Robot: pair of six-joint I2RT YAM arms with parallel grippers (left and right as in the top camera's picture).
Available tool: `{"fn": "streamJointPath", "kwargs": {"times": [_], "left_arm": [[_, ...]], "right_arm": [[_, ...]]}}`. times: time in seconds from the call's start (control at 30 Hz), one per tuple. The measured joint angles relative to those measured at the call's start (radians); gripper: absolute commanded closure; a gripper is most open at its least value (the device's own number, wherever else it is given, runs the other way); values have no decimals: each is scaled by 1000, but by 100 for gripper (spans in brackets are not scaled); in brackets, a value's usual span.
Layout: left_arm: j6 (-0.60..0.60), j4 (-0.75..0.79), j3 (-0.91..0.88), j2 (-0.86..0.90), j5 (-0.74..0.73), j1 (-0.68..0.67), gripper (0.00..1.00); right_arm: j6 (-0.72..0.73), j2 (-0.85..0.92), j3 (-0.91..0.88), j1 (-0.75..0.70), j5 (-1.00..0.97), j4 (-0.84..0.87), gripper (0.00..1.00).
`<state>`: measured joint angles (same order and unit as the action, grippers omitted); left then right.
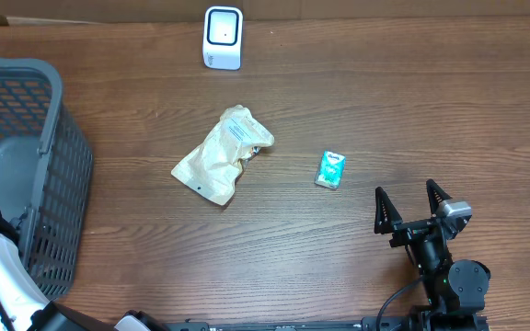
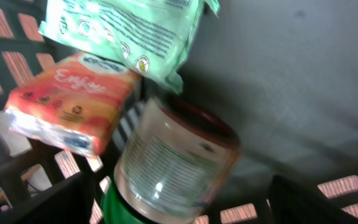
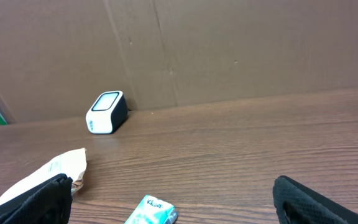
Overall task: Scan the item barcode
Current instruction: 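Reach the left gripper into the basket and grasp the brown-lidded jar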
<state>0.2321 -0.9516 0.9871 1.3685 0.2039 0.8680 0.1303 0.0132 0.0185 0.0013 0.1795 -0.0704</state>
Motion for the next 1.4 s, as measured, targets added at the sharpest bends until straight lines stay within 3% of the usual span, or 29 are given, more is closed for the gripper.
{"fn": "streamJointPath", "kwargs": {"times": [0.67, 1.07, 1.4], "left_arm": [[-11, 37, -16, 23, -47, 0, 8], [-30, -122, 105, 77, -116, 10, 0], [-53, -164, 122, 79, -146, 56, 0]], "right_arm": [[0, 0, 0, 0, 0, 0, 0], [0, 0, 0, 0, 0, 0, 0], [0, 0, 0, 0, 0, 0, 0]]}}
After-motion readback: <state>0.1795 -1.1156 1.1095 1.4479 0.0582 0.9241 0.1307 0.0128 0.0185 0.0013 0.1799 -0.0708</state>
